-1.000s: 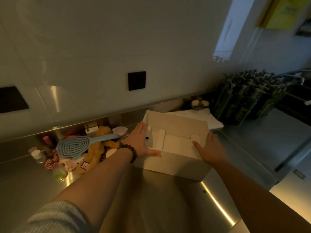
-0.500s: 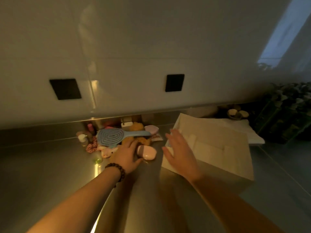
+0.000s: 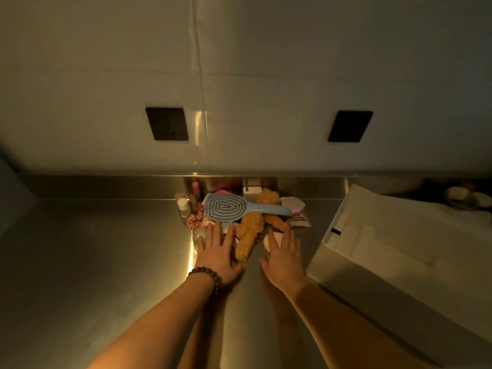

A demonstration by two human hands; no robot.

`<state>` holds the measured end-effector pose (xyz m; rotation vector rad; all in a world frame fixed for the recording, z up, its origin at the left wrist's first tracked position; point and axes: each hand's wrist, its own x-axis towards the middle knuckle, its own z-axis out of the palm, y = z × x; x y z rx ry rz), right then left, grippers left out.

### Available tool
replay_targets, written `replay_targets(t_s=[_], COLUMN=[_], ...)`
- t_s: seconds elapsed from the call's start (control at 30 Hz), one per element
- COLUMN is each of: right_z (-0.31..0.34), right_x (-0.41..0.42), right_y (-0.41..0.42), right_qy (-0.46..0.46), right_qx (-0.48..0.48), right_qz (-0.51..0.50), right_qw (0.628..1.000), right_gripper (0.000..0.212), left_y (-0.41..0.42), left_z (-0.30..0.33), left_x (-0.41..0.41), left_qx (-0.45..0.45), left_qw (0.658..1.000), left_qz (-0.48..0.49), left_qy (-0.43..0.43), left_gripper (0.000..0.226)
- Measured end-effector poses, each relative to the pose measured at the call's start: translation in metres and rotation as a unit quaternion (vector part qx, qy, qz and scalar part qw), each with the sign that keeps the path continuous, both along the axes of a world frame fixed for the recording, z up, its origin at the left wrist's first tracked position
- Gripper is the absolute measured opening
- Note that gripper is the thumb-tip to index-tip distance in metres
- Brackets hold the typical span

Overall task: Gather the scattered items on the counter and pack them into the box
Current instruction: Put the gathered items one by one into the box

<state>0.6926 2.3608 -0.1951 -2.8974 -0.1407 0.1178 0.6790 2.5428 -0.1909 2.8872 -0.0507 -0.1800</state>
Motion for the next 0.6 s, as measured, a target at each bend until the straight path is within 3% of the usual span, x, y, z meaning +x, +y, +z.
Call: replay_targets(t_s=[0.2, 0.6], right_z=[-0.009, -0.011], right_x=[-0.001, -0.038], right_y=[-0.003, 0.004], right_qy=[-0.026, -0.041], right_qx=[-0.033, -0.033], right_qz=[0.003, 0.016], right_qw=[0.999, 0.998], right_gripper=[0.065, 0.064], left_y=[-0.001, 0.004], left_z=[-0.015, -0.016], left_x=[0.0, -0.051], left_qx=[0.009, 0.019], left_qw=[1.0, 0.999], left_qz=[0.009, -0.023], left_qy=[-0.005, -0.021], left_gripper=[0.103, 0.092])
